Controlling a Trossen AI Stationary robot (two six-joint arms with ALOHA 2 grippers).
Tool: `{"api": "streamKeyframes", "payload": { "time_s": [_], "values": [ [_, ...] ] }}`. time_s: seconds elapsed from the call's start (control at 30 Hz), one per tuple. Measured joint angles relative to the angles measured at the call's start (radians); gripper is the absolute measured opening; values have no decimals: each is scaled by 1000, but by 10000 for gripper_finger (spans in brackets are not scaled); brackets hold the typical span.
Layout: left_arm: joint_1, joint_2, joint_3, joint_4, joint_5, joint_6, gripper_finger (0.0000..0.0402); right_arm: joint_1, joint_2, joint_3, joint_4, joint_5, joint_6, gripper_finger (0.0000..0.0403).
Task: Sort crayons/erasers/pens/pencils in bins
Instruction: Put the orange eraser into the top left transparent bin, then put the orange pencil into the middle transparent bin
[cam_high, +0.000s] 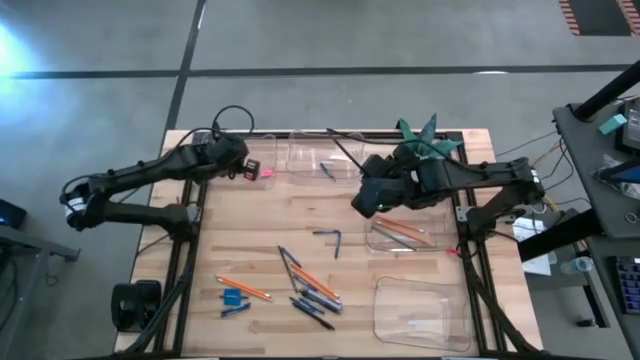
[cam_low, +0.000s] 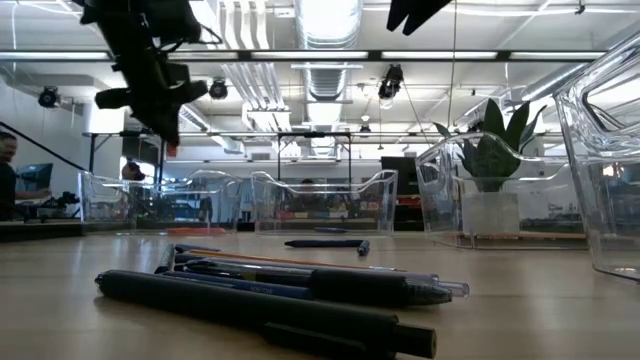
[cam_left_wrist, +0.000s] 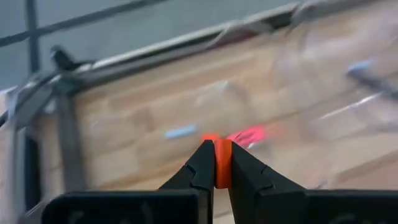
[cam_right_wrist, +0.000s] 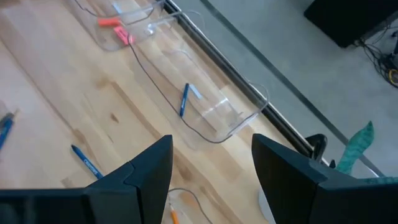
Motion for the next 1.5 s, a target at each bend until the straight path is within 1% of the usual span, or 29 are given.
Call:
{"api": "streamKeyframes", "payload": {
  "time_s": [0.1,0.33,0.47,0.63,0.73,0.83,1.03,1.13,1.27,1.3,1.37,1.5],
  "values": [
    [2,33,-16,-51,-5,0,9,0,11,-1,0,0,0,210],
    [6,145,-77,-34,-1,-26,10,0,12,-1,0,1,4,210],
    [6,202,-76,-33,0,-26,10,0,12,-1,-3,1,28,210],
    [6,234,-73,10,2,-26,14,0,12,-2,-9,1,43,210],
    [6,248,-73,21,-1,-25,34,0,12,-2,-17,1,43,210],
    [6,258,-74,43,-16,-25,65,0,12,-2,-30,1,43,210],
    [6,248,-55,49,-81,-17,120,0,12,-2,-30,1,38,210],
    [14,233,-26,53,-132,-15,134,0,12,-3,-31,1,37,210],
    [17,207,25,70,-135,-15,138,0,12,-3,-41,0,43,210],
    [15,199,39,76,-131,-4,139,0,12,-3,-48,1,46,210],
    [6,178,51,133,-84,45,139,0,12,-3,-65,1,54,210],
    [-38,125,47,354,82,88,139,0,12,-3,-90,1,54,210]
  ]
}}
